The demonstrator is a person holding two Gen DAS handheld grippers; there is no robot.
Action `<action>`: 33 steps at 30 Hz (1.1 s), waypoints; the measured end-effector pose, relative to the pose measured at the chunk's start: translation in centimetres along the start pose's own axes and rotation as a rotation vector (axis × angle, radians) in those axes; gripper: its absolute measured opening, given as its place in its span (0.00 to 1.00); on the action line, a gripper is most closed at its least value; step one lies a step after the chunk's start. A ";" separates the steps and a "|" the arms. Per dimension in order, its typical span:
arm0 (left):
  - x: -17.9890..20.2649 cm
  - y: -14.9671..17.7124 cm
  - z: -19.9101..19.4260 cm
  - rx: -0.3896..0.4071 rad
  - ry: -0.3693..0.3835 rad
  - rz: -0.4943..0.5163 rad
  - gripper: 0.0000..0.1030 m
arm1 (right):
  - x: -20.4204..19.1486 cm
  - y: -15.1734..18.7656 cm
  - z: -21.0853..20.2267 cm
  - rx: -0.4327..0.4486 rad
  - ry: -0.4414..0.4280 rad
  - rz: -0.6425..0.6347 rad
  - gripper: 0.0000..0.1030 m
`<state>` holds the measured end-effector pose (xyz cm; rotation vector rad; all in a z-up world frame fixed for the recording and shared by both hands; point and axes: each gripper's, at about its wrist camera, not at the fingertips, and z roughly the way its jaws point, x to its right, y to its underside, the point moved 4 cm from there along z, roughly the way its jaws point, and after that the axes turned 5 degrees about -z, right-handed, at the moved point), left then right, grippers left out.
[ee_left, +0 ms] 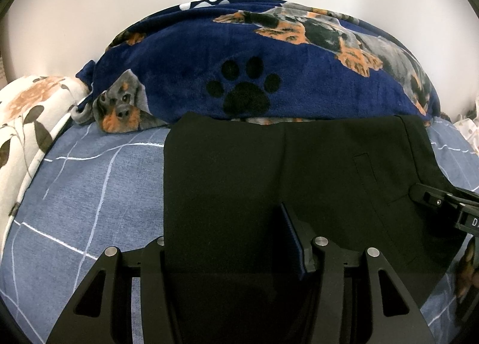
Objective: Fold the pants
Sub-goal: 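Hold the folded pants still near the blanket with both tools, then keep both tools closed on the folded black pants, pressing them flat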
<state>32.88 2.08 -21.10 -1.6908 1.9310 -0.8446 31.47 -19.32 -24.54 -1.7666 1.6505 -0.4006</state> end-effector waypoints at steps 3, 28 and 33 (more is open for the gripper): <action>-0.1 0.0 0.0 0.001 -0.002 0.001 0.51 | 0.1 0.0 0.0 0.000 0.002 0.000 0.46; 0.0 -0.1 -0.1 0.003 -0.006 0.004 0.52 | 0.2 -0.1 0.1 -0.003 0.014 0.000 0.51; -0.1 -0.1 -0.1 0.003 -0.007 0.004 0.52 | 0.3 -0.1 0.0 -0.004 0.016 -0.003 0.51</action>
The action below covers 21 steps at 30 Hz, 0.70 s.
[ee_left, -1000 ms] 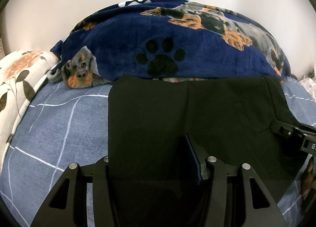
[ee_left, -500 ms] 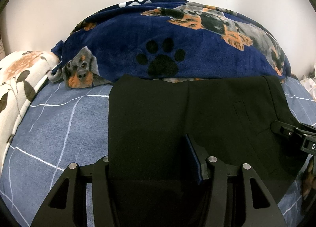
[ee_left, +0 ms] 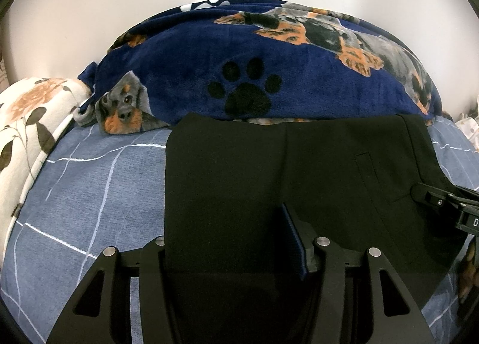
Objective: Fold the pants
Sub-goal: 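Keep both tools closed on the folded black pants, pressing them flat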
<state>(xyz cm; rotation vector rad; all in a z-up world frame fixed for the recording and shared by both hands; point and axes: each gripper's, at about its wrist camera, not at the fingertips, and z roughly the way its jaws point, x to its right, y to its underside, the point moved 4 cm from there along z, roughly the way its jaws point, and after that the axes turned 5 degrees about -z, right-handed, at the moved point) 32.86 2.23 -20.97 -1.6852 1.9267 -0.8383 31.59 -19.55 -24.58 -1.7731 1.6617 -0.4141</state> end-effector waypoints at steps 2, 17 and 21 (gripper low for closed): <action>0.0 0.0 0.0 0.000 0.000 0.000 0.52 | -0.1 0.0 0.0 0.000 -0.001 0.001 0.51; -0.2 0.0 0.0 0.001 -0.001 0.000 0.53 | 0.0 0.0 0.0 -0.002 -0.001 -0.001 0.52; -0.1 0.0 0.0 0.001 -0.002 0.001 0.53 | -0.1 0.0 0.0 -0.002 0.000 -0.001 0.53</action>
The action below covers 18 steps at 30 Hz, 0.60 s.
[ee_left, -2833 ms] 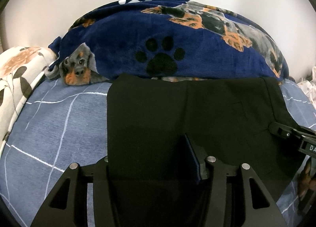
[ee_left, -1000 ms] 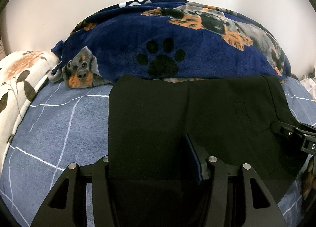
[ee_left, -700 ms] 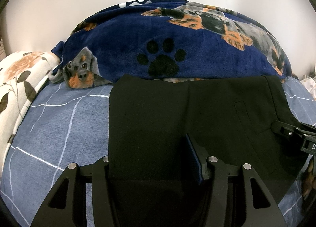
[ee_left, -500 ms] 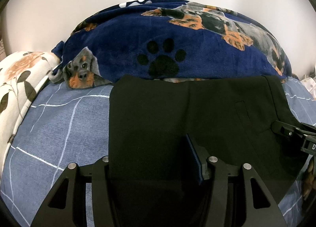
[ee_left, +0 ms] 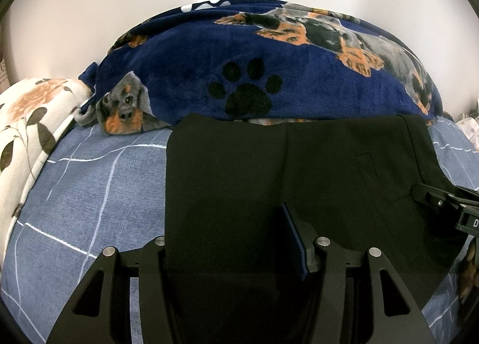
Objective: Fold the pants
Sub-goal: 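Keep both tools closed on the folded black pants, pressing them flat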
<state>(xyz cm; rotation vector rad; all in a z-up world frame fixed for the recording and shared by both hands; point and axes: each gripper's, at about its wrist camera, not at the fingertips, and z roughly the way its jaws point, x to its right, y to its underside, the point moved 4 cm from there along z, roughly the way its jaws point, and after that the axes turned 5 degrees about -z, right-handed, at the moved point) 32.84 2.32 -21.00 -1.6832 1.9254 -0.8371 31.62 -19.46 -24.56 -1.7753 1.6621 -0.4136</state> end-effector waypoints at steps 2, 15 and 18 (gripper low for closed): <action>-0.1 0.0 0.0 0.001 -0.001 0.000 0.53 | 0.1 0.0 0.0 0.000 0.000 0.000 0.53; -0.1 0.0 0.0 0.001 -0.001 0.001 0.53 | 0.1 0.0 0.0 -0.001 0.001 -0.001 0.53; -0.1 0.0 0.0 0.001 -0.001 0.001 0.53 | 0.1 0.0 0.0 -0.001 0.001 -0.001 0.53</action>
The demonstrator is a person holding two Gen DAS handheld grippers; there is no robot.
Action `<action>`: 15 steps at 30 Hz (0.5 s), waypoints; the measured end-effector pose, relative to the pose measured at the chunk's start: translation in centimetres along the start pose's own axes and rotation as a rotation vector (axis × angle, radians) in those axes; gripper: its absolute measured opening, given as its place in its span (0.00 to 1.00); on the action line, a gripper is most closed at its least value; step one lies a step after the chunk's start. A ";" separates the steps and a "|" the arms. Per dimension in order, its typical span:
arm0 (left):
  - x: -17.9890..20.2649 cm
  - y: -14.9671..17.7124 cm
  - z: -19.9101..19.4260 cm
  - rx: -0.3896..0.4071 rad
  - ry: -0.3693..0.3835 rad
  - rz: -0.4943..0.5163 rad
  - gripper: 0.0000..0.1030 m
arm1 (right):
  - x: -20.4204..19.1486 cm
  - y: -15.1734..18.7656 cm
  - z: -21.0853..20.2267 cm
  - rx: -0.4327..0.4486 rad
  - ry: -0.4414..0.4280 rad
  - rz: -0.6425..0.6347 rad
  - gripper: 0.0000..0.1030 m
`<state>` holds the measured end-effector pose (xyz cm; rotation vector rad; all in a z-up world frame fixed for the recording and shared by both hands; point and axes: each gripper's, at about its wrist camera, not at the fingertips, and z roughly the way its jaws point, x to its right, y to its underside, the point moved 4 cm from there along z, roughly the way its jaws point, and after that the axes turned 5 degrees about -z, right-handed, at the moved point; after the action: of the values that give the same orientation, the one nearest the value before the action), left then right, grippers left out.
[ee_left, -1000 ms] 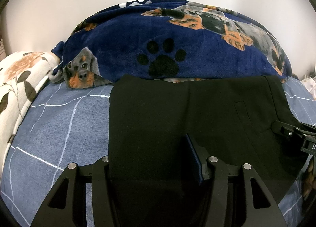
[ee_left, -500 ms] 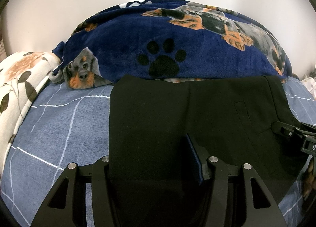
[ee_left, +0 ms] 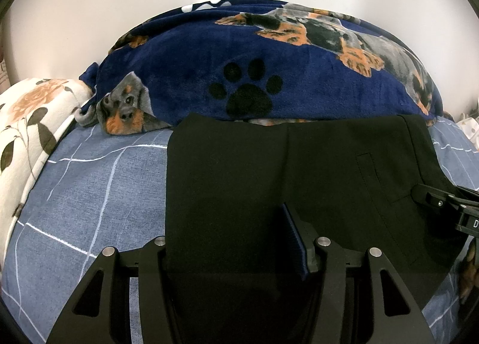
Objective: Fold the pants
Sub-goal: 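Keep both tools closed on the folded black pants, pressing them flat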
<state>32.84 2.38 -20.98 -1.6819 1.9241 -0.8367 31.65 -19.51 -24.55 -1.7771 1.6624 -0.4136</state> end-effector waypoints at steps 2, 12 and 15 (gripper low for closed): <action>-0.1 0.0 0.0 0.000 0.000 0.000 0.53 | 0.1 0.0 0.0 0.000 0.001 -0.001 0.53; 0.0 0.0 0.0 0.000 -0.001 0.000 0.53 | 0.0 0.0 0.0 -0.001 0.001 -0.001 0.53; 0.0 0.0 0.0 0.000 -0.001 0.000 0.53 | 0.0 -0.1 0.0 -0.001 0.002 -0.001 0.53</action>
<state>32.83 2.38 -20.97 -1.6814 1.9232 -0.8359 31.70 -19.50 -24.52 -1.7793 1.6629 -0.4148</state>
